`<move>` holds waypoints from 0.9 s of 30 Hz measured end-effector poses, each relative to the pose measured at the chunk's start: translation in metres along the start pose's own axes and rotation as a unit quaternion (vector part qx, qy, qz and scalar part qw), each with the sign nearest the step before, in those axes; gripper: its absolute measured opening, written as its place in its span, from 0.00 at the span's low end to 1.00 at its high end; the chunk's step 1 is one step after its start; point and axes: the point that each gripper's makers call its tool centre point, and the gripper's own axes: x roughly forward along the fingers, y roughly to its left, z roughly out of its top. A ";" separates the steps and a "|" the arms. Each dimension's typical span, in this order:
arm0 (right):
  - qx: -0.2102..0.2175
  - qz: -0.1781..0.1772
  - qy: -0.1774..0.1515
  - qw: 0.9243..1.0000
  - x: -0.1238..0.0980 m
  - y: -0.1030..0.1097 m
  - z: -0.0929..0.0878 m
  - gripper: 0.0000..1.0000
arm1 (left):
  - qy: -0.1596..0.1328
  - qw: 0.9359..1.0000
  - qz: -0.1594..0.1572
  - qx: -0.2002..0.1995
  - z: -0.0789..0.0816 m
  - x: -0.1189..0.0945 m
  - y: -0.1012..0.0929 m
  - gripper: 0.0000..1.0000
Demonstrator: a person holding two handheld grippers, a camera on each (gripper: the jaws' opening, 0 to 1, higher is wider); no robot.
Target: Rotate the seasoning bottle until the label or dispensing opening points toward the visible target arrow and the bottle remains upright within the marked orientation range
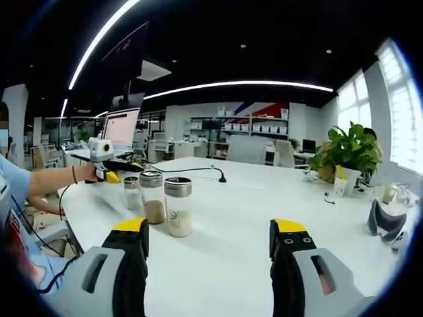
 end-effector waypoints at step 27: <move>0.028 0.021 -0.006 0.999 -0.001 0.006 0.001 0.86 | 0.038 0.999 -0.016 0.001 -0.022 0.018 0.001 0.35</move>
